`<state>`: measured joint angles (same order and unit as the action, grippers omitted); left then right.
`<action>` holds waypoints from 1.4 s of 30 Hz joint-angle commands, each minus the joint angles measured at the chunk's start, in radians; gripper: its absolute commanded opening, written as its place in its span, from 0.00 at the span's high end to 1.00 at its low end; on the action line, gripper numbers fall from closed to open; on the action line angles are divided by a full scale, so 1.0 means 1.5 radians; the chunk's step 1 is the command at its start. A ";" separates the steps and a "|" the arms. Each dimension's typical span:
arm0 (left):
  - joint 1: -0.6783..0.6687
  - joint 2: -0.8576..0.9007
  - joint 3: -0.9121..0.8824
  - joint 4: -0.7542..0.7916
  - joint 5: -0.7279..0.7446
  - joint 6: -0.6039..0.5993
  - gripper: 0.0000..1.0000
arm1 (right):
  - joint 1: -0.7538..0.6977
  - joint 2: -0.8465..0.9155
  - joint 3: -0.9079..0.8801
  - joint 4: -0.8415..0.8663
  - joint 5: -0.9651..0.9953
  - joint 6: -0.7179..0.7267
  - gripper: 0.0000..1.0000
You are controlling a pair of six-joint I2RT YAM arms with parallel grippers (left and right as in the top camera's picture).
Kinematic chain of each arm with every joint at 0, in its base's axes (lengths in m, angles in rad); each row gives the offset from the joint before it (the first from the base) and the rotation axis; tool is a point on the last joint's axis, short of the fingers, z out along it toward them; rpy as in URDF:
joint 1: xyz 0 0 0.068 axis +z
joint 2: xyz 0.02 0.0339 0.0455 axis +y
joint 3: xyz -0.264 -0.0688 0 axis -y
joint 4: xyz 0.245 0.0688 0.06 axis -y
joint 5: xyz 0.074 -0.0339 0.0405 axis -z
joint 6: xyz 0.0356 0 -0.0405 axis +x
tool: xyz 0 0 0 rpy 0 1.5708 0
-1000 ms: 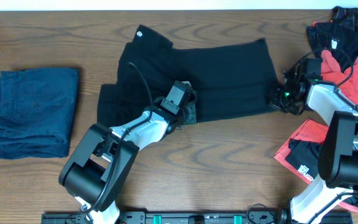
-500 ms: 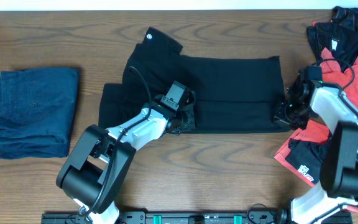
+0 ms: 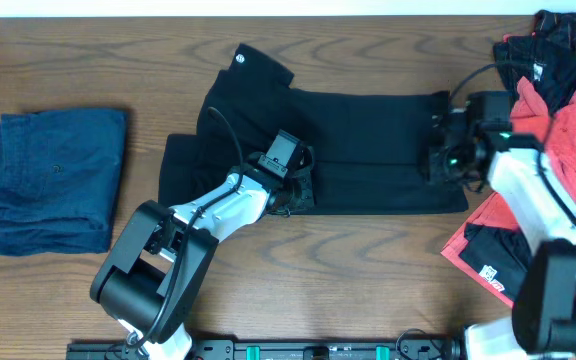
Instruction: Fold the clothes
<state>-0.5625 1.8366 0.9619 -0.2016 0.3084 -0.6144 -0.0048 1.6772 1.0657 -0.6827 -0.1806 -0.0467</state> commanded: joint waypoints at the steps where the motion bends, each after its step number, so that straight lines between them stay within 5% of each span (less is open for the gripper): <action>1: -0.002 0.035 -0.042 -0.029 -0.004 -0.008 0.91 | 0.025 0.048 -0.002 -0.008 -0.007 -0.030 0.51; 26: -0.002 0.035 -0.042 -0.029 -0.004 -0.008 0.91 | 0.034 0.095 -0.001 0.094 0.074 0.016 0.63; 30: -0.002 0.035 -0.042 -0.029 -0.004 -0.008 0.91 | 0.046 0.079 -0.001 0.051 -0.091 -0.113 0.62; 42: -0.002 0.035 -0.042 -0.030 -0.004 -0.008 0.91 | 0.118 0.043 -0.002 -0.006 -0.161 -0.235 0.55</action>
<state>-0.5625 1.8366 0.9619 -0.2016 0.3084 -0.6247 0.1482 1.7538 1.0645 -0.6899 -0.3725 -0.3332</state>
